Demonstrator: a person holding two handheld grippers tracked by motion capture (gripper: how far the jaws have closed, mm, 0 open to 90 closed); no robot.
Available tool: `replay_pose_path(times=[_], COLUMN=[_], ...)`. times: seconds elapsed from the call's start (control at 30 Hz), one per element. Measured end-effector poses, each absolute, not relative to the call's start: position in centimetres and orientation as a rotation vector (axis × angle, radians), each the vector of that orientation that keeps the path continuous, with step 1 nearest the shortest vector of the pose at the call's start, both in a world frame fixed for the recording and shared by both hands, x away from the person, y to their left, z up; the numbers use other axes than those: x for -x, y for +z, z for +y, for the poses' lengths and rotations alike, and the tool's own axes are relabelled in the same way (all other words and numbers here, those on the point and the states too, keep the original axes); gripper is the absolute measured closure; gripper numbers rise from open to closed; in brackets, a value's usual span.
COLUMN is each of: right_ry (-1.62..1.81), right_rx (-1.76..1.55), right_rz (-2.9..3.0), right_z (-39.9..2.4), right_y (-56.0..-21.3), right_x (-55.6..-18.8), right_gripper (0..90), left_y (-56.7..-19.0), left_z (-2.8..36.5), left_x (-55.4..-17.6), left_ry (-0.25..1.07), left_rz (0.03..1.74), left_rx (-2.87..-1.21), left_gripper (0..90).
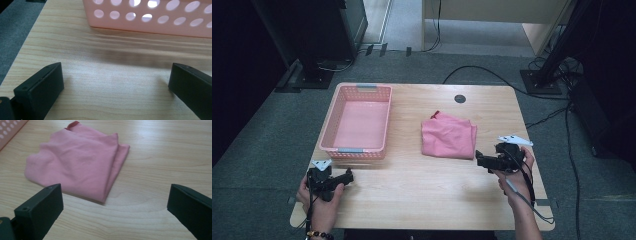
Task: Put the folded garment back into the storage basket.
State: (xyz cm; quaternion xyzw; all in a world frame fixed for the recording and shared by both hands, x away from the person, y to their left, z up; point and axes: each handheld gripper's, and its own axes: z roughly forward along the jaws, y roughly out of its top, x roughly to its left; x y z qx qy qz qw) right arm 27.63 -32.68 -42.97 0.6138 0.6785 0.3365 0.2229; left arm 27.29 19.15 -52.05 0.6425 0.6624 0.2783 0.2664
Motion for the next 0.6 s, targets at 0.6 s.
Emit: replay_pose_path(times=[0.6], right_ry=[0.929], right_rx=[-1.679], right_rz=[1.886], right_z=[-30.3], right_y=[-41.5], right_x=[-30.2], right_gripper=[0.6], left_y=[-52.1], left_z=[19.1], left_x=[-27.3], left_ry=[0.752], left_rz=[1.789], left_rx=[-1.731], left_gripper=[0.0])
